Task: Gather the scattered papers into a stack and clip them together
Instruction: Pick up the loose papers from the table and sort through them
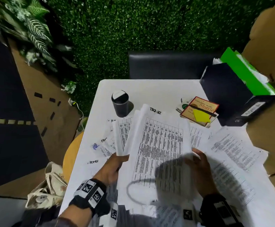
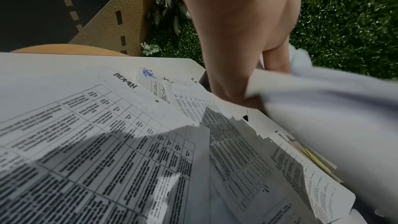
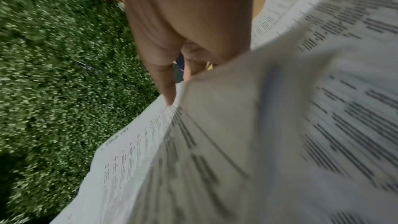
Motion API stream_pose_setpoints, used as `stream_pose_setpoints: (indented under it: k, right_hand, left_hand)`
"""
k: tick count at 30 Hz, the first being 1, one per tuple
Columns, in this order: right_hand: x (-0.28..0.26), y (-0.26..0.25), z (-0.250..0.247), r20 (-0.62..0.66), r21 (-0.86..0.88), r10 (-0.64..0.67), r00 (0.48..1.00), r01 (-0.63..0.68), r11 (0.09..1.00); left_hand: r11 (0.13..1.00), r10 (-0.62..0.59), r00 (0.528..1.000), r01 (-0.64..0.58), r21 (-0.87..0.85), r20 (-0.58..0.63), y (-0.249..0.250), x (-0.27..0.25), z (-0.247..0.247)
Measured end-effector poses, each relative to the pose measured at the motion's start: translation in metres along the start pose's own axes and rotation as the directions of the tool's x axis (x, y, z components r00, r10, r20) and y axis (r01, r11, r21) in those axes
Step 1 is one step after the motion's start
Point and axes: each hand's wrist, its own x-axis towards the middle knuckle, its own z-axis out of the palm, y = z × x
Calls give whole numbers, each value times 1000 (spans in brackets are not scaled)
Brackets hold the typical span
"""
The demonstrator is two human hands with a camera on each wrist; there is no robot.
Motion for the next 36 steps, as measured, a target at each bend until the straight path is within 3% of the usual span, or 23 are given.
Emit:
stream_pose_setpoints:
  k: [4, 9, 13, 23, 28, 32, 34, 36]
  right_hand:
    - [2, 23, 21, 221, 77, 225, 949, -247, 966]
    - [0, 7, 37, 195, -10, 7, 981, -5, 1000]
    - [-1, -7, 48, 199, -96, -161, 967, 183, 978]
    - [-5, -27, 52, 329, -97, -166, 930, 208, 973]
    - [1, -27, 74, 326, -124, -58, 944, 103, 987]
    - [-3, -40, 99, 271, -93, -75, 960, 104, 990]
    - [-5, -51, 103, 259, -19, -78, 963, 86, 996]
    - [-5, -56, 104, 271, -14, -142, 952, 151, 988]
  left_hand:
    - [1000, 4, 999, -3, -13, 49, 1, -9, -7]
    - [972, 218, 974, -222, 72, 57, 19, -26, -10]
    - [930, 331, 937, -344, 131, 116, 26, -23, -14]
    - [908, 315, 940, -340, 244, 134, 31, -16, -26]
    - [907, 313, 944, -329, 263, 101, 26, -2, -23]
    - [930, 309, 951, -298, 215, -19, 13, 12, -28]
    - [928, 276, 961, -267, 262, 1, 8, 13, -36]
    - [907, 294, 956, -282, 313, 10, 7, 9, -41]
